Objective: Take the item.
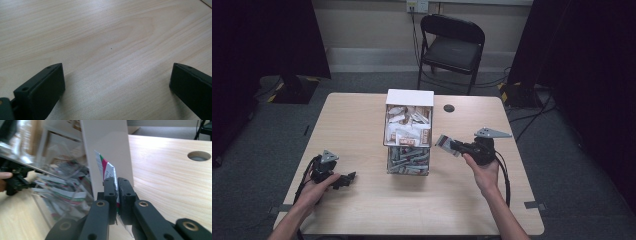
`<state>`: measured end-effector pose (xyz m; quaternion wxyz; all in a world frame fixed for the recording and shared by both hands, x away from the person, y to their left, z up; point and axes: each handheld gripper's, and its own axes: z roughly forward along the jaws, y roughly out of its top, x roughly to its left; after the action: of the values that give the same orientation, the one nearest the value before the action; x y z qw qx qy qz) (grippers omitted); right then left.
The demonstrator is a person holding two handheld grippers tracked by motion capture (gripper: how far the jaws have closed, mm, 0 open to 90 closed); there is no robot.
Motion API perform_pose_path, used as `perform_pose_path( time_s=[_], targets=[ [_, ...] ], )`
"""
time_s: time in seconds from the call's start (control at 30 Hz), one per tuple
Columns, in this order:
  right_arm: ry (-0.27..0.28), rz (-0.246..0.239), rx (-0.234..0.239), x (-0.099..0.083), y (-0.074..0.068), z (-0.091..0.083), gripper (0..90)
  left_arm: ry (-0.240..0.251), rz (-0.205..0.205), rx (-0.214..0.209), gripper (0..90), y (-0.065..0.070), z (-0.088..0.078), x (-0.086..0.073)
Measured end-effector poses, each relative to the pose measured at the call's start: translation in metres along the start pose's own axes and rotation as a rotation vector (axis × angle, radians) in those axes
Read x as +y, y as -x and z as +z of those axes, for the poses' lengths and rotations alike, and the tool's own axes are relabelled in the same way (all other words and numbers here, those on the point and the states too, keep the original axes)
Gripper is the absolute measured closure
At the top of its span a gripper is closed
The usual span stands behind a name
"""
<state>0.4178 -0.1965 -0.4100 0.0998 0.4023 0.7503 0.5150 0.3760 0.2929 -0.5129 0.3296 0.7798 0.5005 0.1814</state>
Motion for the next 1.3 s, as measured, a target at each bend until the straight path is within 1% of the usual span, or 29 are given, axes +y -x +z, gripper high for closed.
perform_pose_path(
  time_s=[0.2, 0.3, 0.33, 0.4, 0.43, 0.53, 0.67, 0.73, 0.83, 0.9, 0.93, 1.03, 1.13, 1.17, 1.3],
  targets=[
    [-0.029, 0.013, -0.022, -0.006, 0.006, 0.011, 86.0, 0.000, 0.000, 0.000, 0.0, 0.000, 0.000, 0.000],
    [-0.049, 0.017, -0.023, -0.013, 0.008, 0.018, 86.0, 0.000, 0.000, 0.000, 0.0, 0.000, 0.000, 0.000],
    [-0.049, 0.017, -0.023, -0.013, 0.008, 0.018, 86.0, 0.000, 0.000, 0.000, 0.0, 0.000, 0.000, 0.000],
    [-0.049, 0.011, -0.020, -0.020, 0.009, 0.022, 86.0, 0.000, 0.000, 0.000, 0.0, 0.000, 0.000, 0.000],
    [-0.052, 0.016, -0.014, -0.022, 0.011, 0.024, 86.0, 0.000, 0.000, 0.000, 0.0, 0.000, 0.000, 0.000],
    [-0.074, 0.029, -0.017, -0.027, 0.014, 0.028, 86.0, 0.000, 0.000, 0.000, 0.0, 0.000, 0.000, 0.000],
    [-0.085, 0.033, -0.017, -0.029, 0.016, 0.032, 86.0, 0.000, 0.001, 0.000, 0.0, 0.000, 0.000, 0.000],
    [-0.109, 0.017, -0.027, -0.032, 0.015, 0.039, 85.9, 0.000, 0.000, 0.000, 0.0, 0.000, 0.000, 0.000],
    [-0.125, 0.019, -0.029, -0.035, 0.015, 0.044, 85.9, 0.000, 0.001, 0.000, 0.0, 0.000, 0.000, 0.000],
    [-0.125, 0.023, -0.030, -0.036, 0.016, 0.045, 85.9, 0.000, -0.001, 0.001, 0.0, 0.000, 0.000, 0.000],
    [-0.132, 0.033, -0.032, -0.038, 0.018, 0.049, 85.9, 0.000, 0.000, 0.000, 0.0, 0.000, 0.000, 0.000],
    [-0.149, 0.036, -0.037, -0.041, 0.021, 0.054, 85.9, 0.001, 0.000, 0.000, 0.0, 0.000, 0.000, 0.000],
    [-0.142, 0.041, -0.033, -0.042, 0.022, 0.057, 85.9, 0.000, 0.000, 0.000, 0.0, 0.000, 0.000, 0.000],
    [-0.137, 0.046, -0.031, -0.042, 0.025, 0.059, 85.9, 0.000, 0.000, 0.000, 0.0, 0.000, 0.000, 0.000],
    [-0.134, 0.062, -0.045, -0.042, 0.030, 0.061, 85.8, 0.000, 0.000, 0.000, 0.0, 0.000, 0.000, 0.000]
  ],
)
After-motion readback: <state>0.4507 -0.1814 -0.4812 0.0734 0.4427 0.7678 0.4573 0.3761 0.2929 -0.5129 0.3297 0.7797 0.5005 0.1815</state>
